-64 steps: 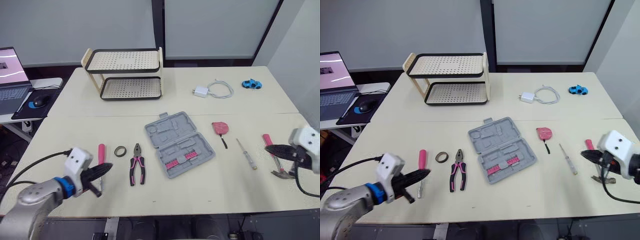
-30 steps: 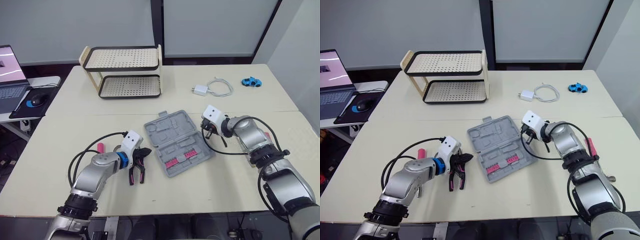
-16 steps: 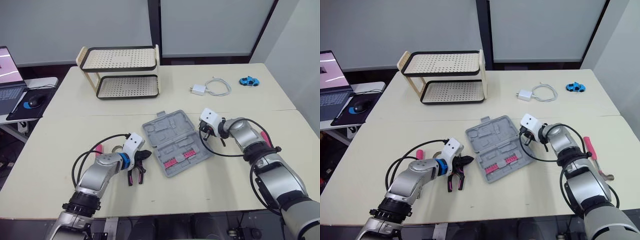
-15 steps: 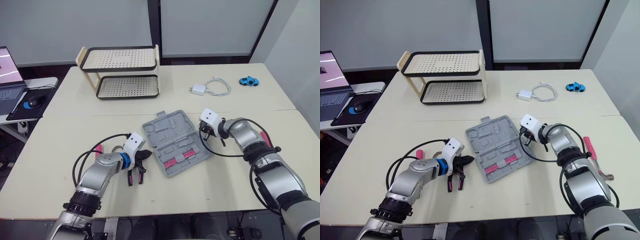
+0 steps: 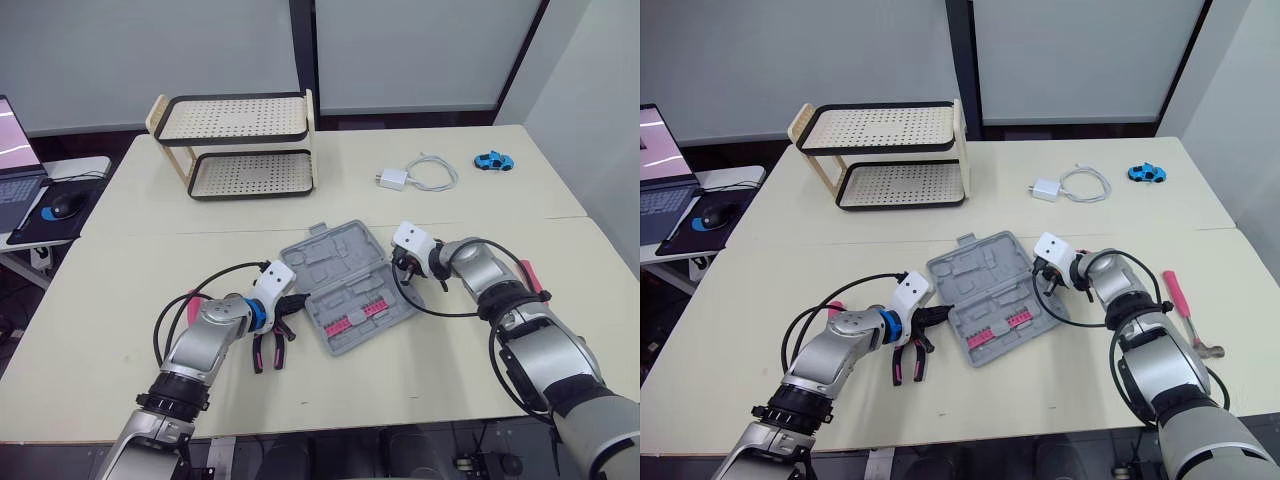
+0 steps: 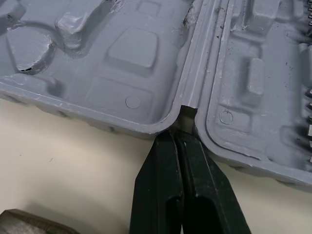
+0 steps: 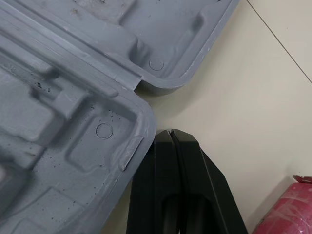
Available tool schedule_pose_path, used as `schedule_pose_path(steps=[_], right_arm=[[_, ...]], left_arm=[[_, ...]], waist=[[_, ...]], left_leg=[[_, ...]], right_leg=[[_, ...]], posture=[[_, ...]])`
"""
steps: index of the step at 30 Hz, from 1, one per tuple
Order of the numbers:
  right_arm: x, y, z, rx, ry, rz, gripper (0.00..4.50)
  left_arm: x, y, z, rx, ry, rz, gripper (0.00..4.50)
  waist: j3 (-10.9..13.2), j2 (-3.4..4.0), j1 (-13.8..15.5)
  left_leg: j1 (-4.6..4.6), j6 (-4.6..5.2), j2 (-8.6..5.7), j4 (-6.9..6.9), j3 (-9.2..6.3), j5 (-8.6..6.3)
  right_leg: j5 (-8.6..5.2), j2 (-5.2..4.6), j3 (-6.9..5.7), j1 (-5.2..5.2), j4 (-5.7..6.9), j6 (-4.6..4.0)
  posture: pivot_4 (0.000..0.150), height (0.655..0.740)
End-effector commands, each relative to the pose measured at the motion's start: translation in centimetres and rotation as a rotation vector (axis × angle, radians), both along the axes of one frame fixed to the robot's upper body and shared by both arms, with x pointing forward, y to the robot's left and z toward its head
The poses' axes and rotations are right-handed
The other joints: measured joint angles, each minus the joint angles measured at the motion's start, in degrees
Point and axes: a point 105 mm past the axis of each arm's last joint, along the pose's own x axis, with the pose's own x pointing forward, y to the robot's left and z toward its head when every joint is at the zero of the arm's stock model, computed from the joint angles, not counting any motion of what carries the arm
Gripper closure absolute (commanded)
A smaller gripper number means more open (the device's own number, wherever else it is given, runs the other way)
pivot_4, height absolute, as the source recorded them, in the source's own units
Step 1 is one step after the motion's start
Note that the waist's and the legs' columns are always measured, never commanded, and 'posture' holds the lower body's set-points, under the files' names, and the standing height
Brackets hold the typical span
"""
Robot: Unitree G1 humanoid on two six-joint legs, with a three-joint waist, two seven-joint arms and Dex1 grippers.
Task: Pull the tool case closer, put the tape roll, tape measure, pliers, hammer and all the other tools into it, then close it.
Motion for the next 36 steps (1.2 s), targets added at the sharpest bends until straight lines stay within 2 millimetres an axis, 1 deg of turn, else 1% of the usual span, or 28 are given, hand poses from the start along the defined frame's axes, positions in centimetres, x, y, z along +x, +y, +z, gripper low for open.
schedule_pose_path(steps=[1,10,12,14,17,20,23,30,36], right_arm=[[0.5,1.4,1.7,0.022,-0.067,0.06,4.5],[0.1,2.0,1.4,0.035,-0.071,0.127,4.5],[0.2,1.7,1.3,0.017,-0.082,0.121,4.5],[0.6,0.9,1.4,-0.021,-0.101,0.085,4.5],[1.2,0.1,1.8,-0.046,-0.12,0.038,4.5],[1.5,-0.2,2.2,-0.06,-0.13,0.024,4.5],[1.4,0.3,2.3,-0.033,-0.122,0.034,4.5],[0.8,1.0,1.1,-0.003,-0.055,0.034,4.5],[0.5,1.5,1.0,0.013,-0.034,0.067,4.5]], left_arm=[[0.0,-0.8,0.4,0.0,-0.021,-0.04,4.45],[0.1,-1.1,0.3,0.008,-0.02,-0.05,4.45],[0.1,-1.1,0.2,0.008,-0.02,-0.051,4.45],[0.1,-1.0,0.2,0.01,-0.019,-0.05,4.45],[0.0,-0.9,0.2,0.013,-0.018,-0.05,4.45],[0.0,-0.8,0.1,0.015,-0.017,-0.048,4.45],[0.0,-0.7,0.1,0.016,-0.016,-0.043,4.45],[0.0,-0.8,0.1,0.013,-0.016,-0.04,4.45],[0.0,-1.0,0.1,0.009,-0.016,-0.047,4.45]], waist=[[0.0,0.01,-0.02],[-0.01,0.01,-0.21],[-0.01,0.02,-0.22],[-0.01,0.02,-0.22],[-0.02,0.03,-0.18],[-0.02,0.03,-0.14],[-0.02,0.03,-0.14],[-0.02,0.03,-0.16],[-0.03,0.04,-0.17]], left_leg=[[0.0,0.0,0.0,0.0,0.0,0.0],[0.01,0.0,0.0,0.0,0.0,0.0],[0.01,0.0,0.0,0.0,0.0,0.0],[0.02,0.0,0.0,0.0,0.0,0.0],[0.02,0.0,-0.01,0.01,0.0,0.0],[0.01,0.0,-0.02,0.02,-0.01,0.0],[0.01,0.0,-0.02,0.02,-0.01,0.0],[0.01,0.0,-0.02,0.02,-0.01,0.0],[0.02,0.0,-0.02,0.02,-0.02,0.0]], right_leg=[[0.0,0.0,0.0,0.0,0.0,0.0],[0.0,0.0,0.0,0.01,0.01,0.0],[0.0,0.0,0.0,0.01,0.01,0.0],[0.0,0.0,0.0,0.01,0.01,0.0],[0.0,0.0,0.0,0.01,0.02,0.0],[0.0,-0.01,0.0,0.02,0.02,0.0],[0.0,-0.01,0.0,0.01,0.02,0.0],[0.0,-0.01,0.0,0.02,0.02,0.0],[0.0,-0.01,0.0,0.02,0.02,0.0]], posture=[[0.15,0.74],[0.15,0.74],[0.15,0.74],[0.15,0.74],[0.15,0.74],[0.15,0.74],[0.15,0.74],[0.15,0.74],[0.15,0.74]])
